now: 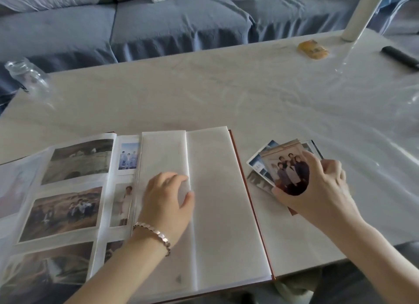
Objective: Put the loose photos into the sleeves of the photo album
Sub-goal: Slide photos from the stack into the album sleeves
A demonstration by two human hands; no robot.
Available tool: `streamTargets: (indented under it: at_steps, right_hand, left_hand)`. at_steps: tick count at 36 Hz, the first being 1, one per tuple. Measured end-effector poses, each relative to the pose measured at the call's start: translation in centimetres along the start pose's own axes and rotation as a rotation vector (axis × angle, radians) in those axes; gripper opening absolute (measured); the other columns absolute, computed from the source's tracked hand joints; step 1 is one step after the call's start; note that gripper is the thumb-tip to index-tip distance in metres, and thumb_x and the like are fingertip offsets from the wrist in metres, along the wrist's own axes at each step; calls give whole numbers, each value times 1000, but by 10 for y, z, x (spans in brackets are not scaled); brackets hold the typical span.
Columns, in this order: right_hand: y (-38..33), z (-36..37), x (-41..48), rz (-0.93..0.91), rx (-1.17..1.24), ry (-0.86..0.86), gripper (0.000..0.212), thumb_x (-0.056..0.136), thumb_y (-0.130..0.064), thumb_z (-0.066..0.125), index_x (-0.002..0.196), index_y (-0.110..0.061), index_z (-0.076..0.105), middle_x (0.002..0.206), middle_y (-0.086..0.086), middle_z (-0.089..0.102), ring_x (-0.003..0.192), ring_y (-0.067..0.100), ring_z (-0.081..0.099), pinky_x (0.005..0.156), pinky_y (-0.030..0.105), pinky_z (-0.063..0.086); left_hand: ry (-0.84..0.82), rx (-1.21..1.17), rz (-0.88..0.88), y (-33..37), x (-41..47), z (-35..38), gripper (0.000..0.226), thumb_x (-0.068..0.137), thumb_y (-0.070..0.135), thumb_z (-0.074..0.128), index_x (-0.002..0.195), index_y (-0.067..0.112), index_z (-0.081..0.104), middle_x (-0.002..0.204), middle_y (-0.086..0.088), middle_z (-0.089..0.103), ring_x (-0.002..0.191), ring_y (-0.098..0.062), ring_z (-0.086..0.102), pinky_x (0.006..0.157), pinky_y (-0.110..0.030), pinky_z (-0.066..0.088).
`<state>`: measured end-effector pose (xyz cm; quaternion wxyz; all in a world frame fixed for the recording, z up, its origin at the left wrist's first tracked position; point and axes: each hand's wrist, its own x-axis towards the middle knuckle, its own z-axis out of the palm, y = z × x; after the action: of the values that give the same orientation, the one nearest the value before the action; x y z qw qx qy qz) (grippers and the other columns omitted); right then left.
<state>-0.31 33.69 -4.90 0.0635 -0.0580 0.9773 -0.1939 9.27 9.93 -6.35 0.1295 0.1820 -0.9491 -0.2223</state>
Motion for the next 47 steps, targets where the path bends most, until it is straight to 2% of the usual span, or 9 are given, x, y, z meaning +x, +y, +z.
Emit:
streamTargets:
  at_steps: [4,7,15,21,24,28,34,40,47]
  right_hand:
    - [-13,-1,-10,-76,136,-2,95,66,-56,71,143,-30,23,132,2,29,122,23,36,85,33,46]
    - [-22,0,-17,-135,164,3,96,63,-59,71,143,-32,24,134,-1,29,120,20,38,82,29,44]
    - [-8,-5,-16,-155,222,25,96,62,-55,72,142,-31,26,137,-3,35,122,18,37,91,35,46]
    - [4,-13,-1,77,513,-11,114,43,-61,75,141,-29,26,128,1,47,113,22,50,82,42,53]
    - [0,-13,3,127,734,-26,90,54,-50,69,134,-26,36,105,2,58,85,19,63,57,29,54]
    - [-2,-6,7,183,1062,-58,51,83,-15,64,131,-18,48,90,4,70,80,25,69,67,45,57]
    - [-22,4,3,67,1128,-77,13,78,-6,69,79,-19,70,68,1,72,58,16,69,50,27,56]
    - [-56,21,7,10,1089,-123,11,79,-8,69,73,-16,71,58,-7,69,51,7,64,46,14,48]
    - [-97,50,25,106,999,-247,29,95,-16,50,72,-12,67,72,6,68,68,21,60,66,30,47]
  left_hand:
    - [-318,-749,-404,41,8,2,43,79,27,73,113,5,59,93,-2,66,81,-16,66,73,-25,53]
    - [-489,-1051,-625,68,15,6,27,84,24,67,100,4,60,88,-10,70,71,-20,70,61,-31,58]
    - [-395,-910,-498,82,30,30,19,89,7,59,71,10,59,68,-5,67,51,-10,66,50,-27,57]
    - [-426,-555,-276,80,43,51,12,86,15,66,95,11,60,86,-3,67,65,-11,59,56,-11,46]
    - [-442,-498,-263,85,45,54,26,88,28,62,107,15,51,87,1,63,73,-19,63,69,-26,50]
    - [-288,-483,-208,85,42,42,39,95,35,47,126,11,49,111,2,59,99,-9,55,79,-14,36]
    - [-186,-309,-89,49,35,17,28,96,24,45,119,14,57,123,3,57,111,-7,51,83,-4,30]
    - [-461,371,-40,-25,35,4,62,97,49,20,149,26,-6,155,7,-20,141,-13,-22,114,-36,-12]
    - [-312,398,-47,-61,20,0,86,64,66,-16,145,39,-14,143,18,-32,138,-9,-29,113,-35,-17]
